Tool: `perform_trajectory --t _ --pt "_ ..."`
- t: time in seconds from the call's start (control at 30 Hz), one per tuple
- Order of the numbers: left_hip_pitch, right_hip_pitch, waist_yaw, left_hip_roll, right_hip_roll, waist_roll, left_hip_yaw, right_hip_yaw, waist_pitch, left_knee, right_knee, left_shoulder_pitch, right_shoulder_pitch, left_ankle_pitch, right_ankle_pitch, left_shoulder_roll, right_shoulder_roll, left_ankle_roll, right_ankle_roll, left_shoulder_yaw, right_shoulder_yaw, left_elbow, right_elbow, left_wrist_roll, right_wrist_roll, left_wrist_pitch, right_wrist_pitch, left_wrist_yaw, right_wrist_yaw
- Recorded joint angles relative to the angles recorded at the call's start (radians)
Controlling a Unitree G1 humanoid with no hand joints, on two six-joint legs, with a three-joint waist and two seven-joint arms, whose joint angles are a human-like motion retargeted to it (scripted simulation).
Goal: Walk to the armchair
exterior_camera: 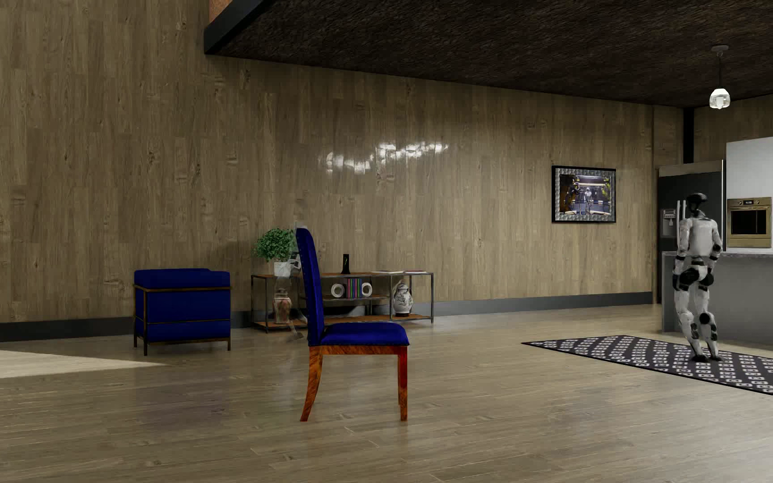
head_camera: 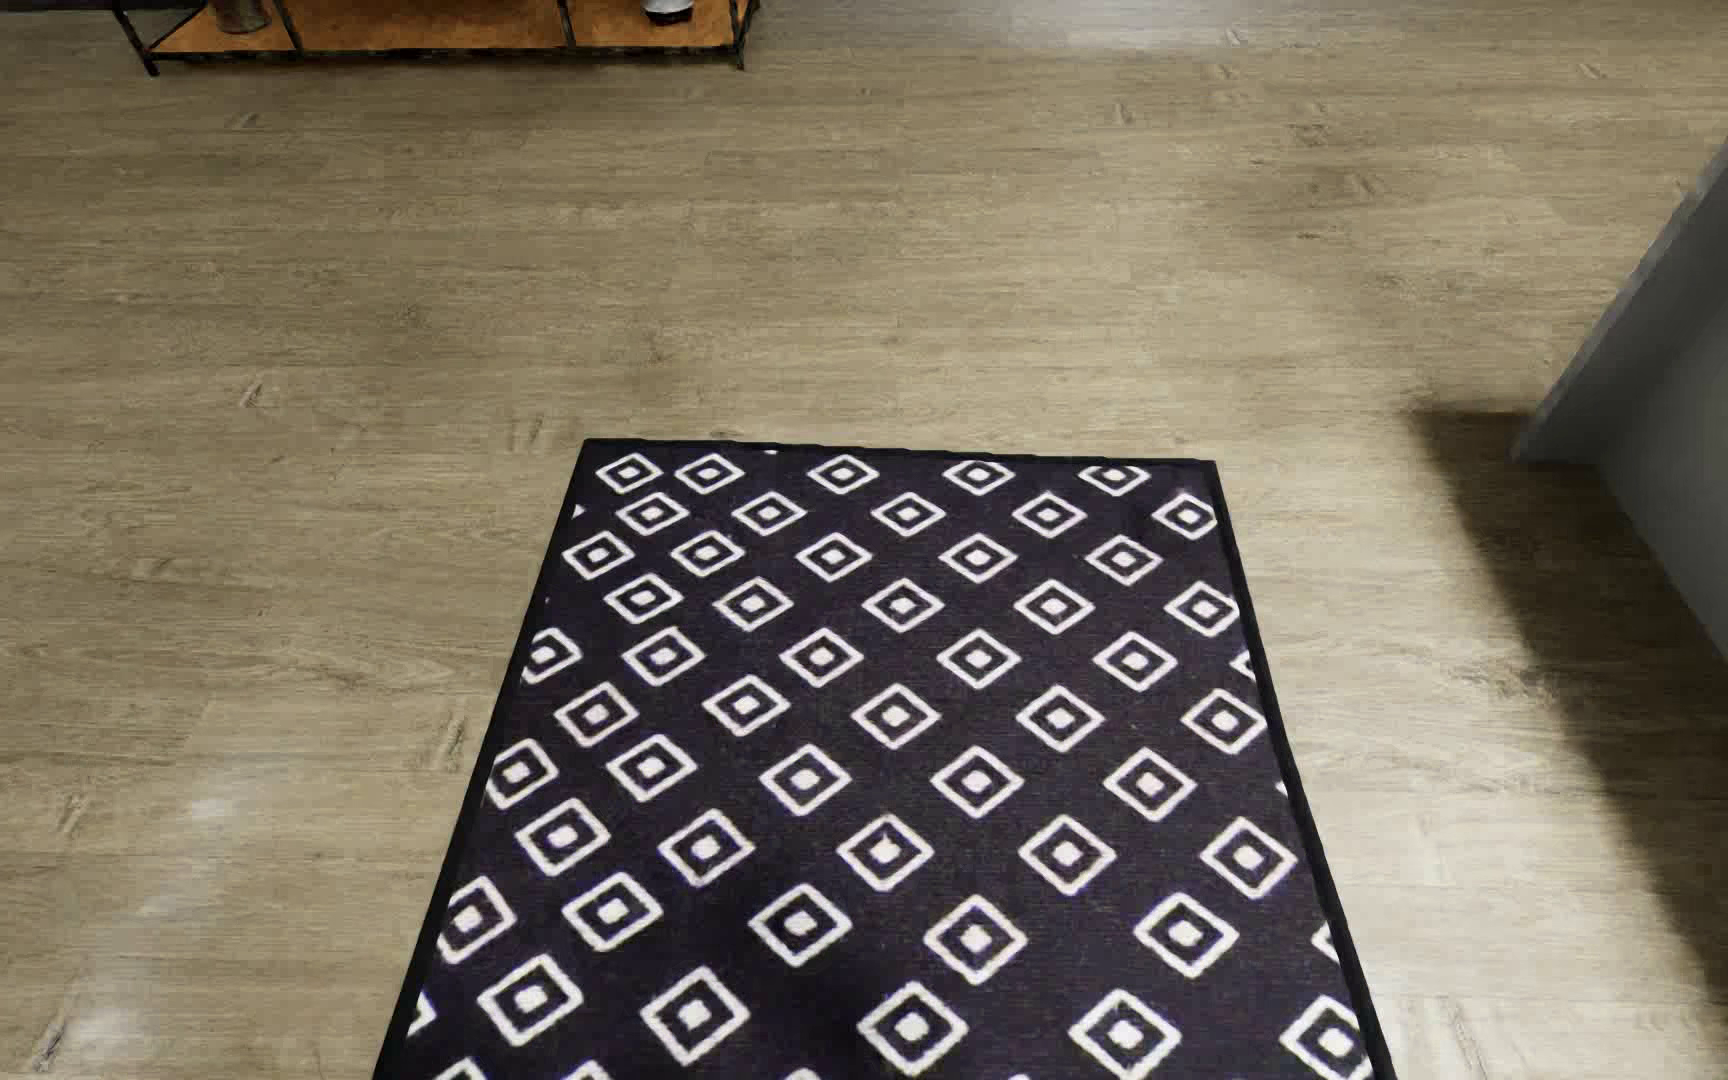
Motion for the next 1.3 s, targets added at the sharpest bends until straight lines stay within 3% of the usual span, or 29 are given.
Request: perform_trajectory --t 0.03,0.07,0.1,0.17,0.23,0.3,0.47,0.53,0.6,0.63,0.7,0.73,0.8,0.83,0.87,0.97,1.0,1.07,1.1,1.17,1.2,1.23,1.27,1.3 --pt "-0.025 -0.027 0.026 -0.010 -0.004 -0.001 0.000 0.000 -0.004 0.014 0.023 -0.008 0.006 0.016 -0.024 -0.003 -0.003 0.000 0.000 -0.005 -0.067 0.002 0.013 0.000 0.000 0.000 0.000 0.000 0.000" --pt "-0.016 0.012 -0.031 -0.025 -0.006 -0.015 0.000 0.000 -0.018 0.026 -0.065 0.013 0.038 0.009 -0.075 0.001 0.002 0.000 0.000 -0.002 -0.096 -0.008 0.009 0.000 0.000 0.000 0.000 0.000 0.000" --pt "-0.022 -0.041 0.005 -0.018 0.002 -0.003 0.000 0.000 -0.002 0.036 0.266 0.000 0.034 0.021 -0.201 0.005 -0.005 0.000 0.000 -0.005 -0.074 -0.017 0.005 0.000 0.000 0.000 0.000 0.000 0.000" --pt "0.015 -0.156 -0.011 -0.034 -0.013 -0.013 0.000 0.000 0.023 0.037 0.455 0.000 0.055 -0.042 -0.217 0.013 -0.007 0.000 0.000 0.017 -0.075 -0.061 -0.004 0.000 0.000 0.000 0.000 0.000 0.000" --pt "0.088 -0.269 -0.037 -0.032 -0.028 -0.025 0.000 0.000 0.076 0.043 0.688 -0.038 0.067 -0.084 -0.178 0.038 0.014 0.000 0.000 -0.035 -0.084 -0.071 0.021 0.000 0.000 0.000 0.000 0.000 0.000" --pt "0.117 -0.387 -0.137 -0.005 -0.031 0.000 0.000 0.000 0.055 0.014 0.689 -0.070 0.102 -0.142 -0.168 0.025 0.008 0.000 0.000 -0.017 -0.079 -0.060 0.017 0.000 0.000 0.000 0.000 0.000 0.000" --pt "0.335 -0.583 -0.224 0.023 -0.054 0.005 0.000 0.000 0.073 -0.066 0.417 -0.134 0.147 -0.341 0.035 0.034 0.000 0.000 0.000 0.031 -0.089 -0.117 0.091 0.000 0.000 0.000 0.000 0.000 0.000" --pt "0.395 -0.625 -0.260 0.037 -0.062 0.005 0.000 0.000 0.081 -0.065 0.392 -0.152 0.152 -0.355 0.025 0.038 -0.001 0.000 0.000 0.032 -0.099 -0.107 0.108 0.000 0.000 0.000 0.000 0.000 0.000" --pt "0.435 -0.661 -0.309 0.071 -0.058 0.021 0.000 0.000 0.078 -0.041 0.526 -0.142 0.156 -0.290 0.031 0.035 -0.013 0.000 0.000 -0.005 -0.084 -0.073 0.108 0.000 0.000 0.000 0.000 0.000 0.000" --pt "0.430 -0.668 -0.321 0.104 -0.039 0.048 0.000 0.000 0.075 0.006 0.590 -0.123 0.145 -0.199 0.006 0.017 -0.014 0.000 0.000 -0.005 -0.058 -0.034 0.128 0.000 0.000 0.000 0.000 0.000 0.000" --pt "0.370 -0.591 -0.300 0.129 -0.012 0.046 0.000 0.000 0.060 0.235 0.656 -0.040 0.138 0.100 -0.080 0.007 -0.009 0.000 0.000 0.001 -0.093 -0.028 0.126 0.000 0.000 0.000 0.000 0.000 0.000" --pt "0.292 -0.536 -0.244 0.133 0.018 0.046 0.000 0.000 0.071 0.416 0.648 -0.028 0.126 0.226 -0.115 0.015 -0.003 0.000 0.000 -0.042 -0.116 -0.019 0.122 0.000 0.000 0.000 0.000 0.000 0.000" --pt "0.059 -0.404 -0.176 0.129 0.038 0.028 0.000 0.000 0.078 0.808 0.603 0.007 0.098 0.222 -0.178 0.026 0.003 0.000 0.000 -0.075 -0.121 -0.002 0.063 0.000 0.000 0.000 0.000 0.000 0.000" --pt "-0.044 -0.323 -0.095 0.101 0.038 0.007 0.000 0.000 0.090 0.878 0.550 0.032 0.082 0.219 -0.180 0.018 0.007 0.000 0.000 -0.024 -0.140 0.007 0.020 0.000 0.000 0.000 0.000 0.000 0.000" --pt "-0.146 -0.243 -0.030 0.088 0.036 -0.010 0.000 0.000 0.090 0.851 0.490 0.064 0.063 0.223 -0.186 0.029 0.001 0.000 0.000 -0.003 -0.132 -0.012 -0.024 0.000 0.000 0.000 0.000 0.000 0.000" --pt "-0.302 0.033 0.123 0.057 0.003 -0.049 0.000 0.000 0.100 0.346 0.321 0.109 0.036 0.440 -0.223 0.050 -0.020 0.000 0.000 -0.050 -0.183 0.013 -0.136 0.000 0.000 0.000 0.000 0.000 0.000" --pt "-0.337 0.096 0.158 0.060 0.000 -0.050 0.000 0.000 0.091 0.168 0.288 0.129 0.016 0.375 -0.263 0.056 -0.031 0.000 0.000 -0.046 -0.186 0.005 -0.164 0.000 0.000 0.000 0.000 0.000 0.000" --pt "-0.374 0.208 0.179 0.058 0.002 -0.054 0.000 0.000 0.070 -0.021 0.264 0.150 -0.030 -0.079 -0.343 0.051 -0.048 0.000 0.000 -0.052 -0.194 0.036 -0.179 0.000 0.000 0.000 0.000 0.000 0.000" --pt "-0.397 0.234 0.210 0.069 -0.001 -0.056 0.000 0.000 0.066 -0.009 0.279 0.154 -0.038 -0.130 -0.358 0.051 -0.041 0.000 0.000 -0.073 -0.219 0.043 -0.169 0.000 0.000 0.000 0.000 0.000 0.000" --pt "-0.460 0.275 0.240 0.039 -0.033 -0.088 0.000 0.000 0.068 0.092 0.358 0.163 -0.030 0.287 -0.251 0.046 -0.020 0.000 0.000 -0.090 -0.246 0.056 -0.124 0.000 0.000 0.000 0.000 0.000 0.000" --pt "-0.461 0.268 0.248 0.012 -0.068 -0.119 0.000 0.000 0.074 0.179 0.460 0.156 -0.003 0.399 -0.100 0.044 0.002 0.000 0.000 -0.104 -0.257 0.072 -0.090 0.000 0.000 0.000 0.000 0.000 0.000" --pt "-0.409 0.232 0.224 -0.019 -0.090 -0.134 0.000 0.000 0.072 0.217 0.626 0.156 0.029 0.397 0.103 0.046 0.017 0.000 0.000 -0.109 -0.238 0.083 -0.053 0.000 0.000 0.000 0.000 0.000 0.000" --pt "-0.364 0.132 0.193 -0.050 -0.103 -0.133 0.000 0.000 0.064 0.242 0.832 0.156 0.060 0.380 0.230 0.037 0.024 0.000 0.000 -0.077 -0.223 0.086 -0.038 0.000 0.000 0.000 0.000 0.000 0.000" --pt "-0.283 0.040 0.158 -0.074 -0.124 -0.141 0.000 0.000 0.076 0.232 1.034 0.141 0.078 0.329 0.154 0.046 0.022 0.000 0.000 -0.079 -0.177 0.059 -0.024 0.000 0.000 0.000 0.000 0.000 0.000"
